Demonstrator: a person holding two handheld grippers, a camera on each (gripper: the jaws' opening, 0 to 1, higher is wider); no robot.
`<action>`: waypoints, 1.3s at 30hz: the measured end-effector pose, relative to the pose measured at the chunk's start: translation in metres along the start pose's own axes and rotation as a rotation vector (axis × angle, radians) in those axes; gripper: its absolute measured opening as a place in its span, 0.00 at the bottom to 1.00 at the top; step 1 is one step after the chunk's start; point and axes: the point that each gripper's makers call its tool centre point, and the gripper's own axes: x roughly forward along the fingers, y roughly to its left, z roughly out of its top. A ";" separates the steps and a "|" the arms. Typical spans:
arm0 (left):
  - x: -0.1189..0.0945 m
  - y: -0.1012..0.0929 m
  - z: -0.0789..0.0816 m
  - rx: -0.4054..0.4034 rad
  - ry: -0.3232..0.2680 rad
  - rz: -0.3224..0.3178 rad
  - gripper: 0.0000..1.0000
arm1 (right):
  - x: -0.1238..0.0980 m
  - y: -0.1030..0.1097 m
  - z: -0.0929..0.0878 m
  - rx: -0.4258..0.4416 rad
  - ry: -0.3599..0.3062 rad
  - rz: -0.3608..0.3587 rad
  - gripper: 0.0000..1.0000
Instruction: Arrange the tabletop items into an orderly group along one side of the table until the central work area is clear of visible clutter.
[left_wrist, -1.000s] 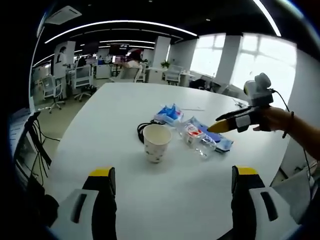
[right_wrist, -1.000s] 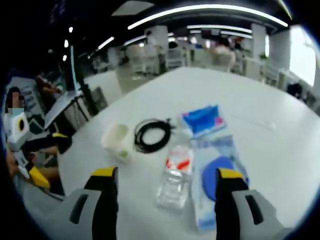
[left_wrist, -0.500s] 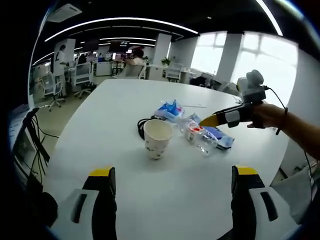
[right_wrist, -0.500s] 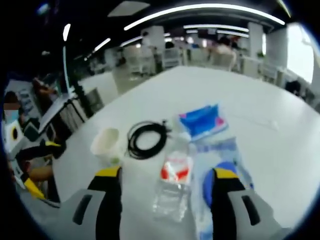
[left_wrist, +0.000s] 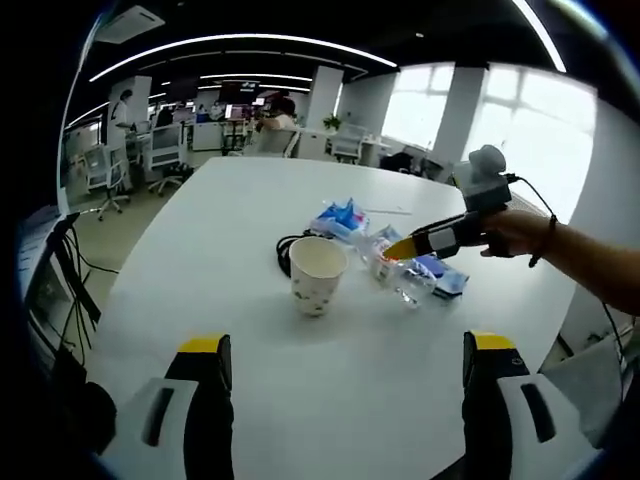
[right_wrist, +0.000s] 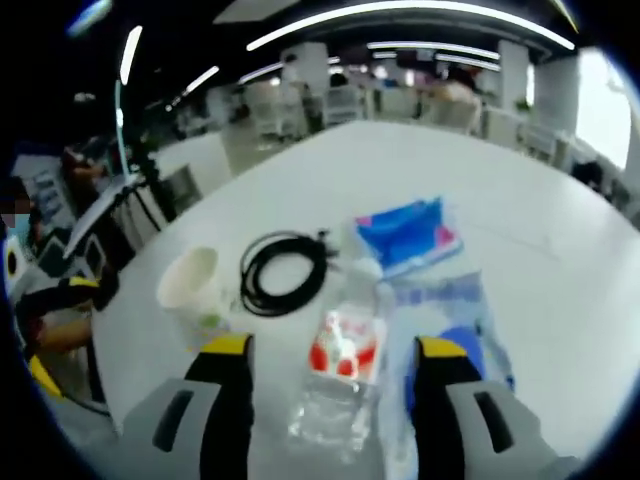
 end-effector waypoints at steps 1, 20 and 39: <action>0.000 0.000 0.000 -0.001 0.000 0.000 0.96 | 0.001 0.000 0.000 0.005 0.001 0.003 0.60; -0.001 0.000 -0.001 -0.011 -0.002 -0.004 0.94 | 0.023 -0.004 -0.009 0.004 0.090 -0.029 0.45; -0.002 0.002 -0.005 -0.012 0.005 -0.005 0.92 | 0.031 -0.013 -0.021 0.029 0.220 -0.118 0.36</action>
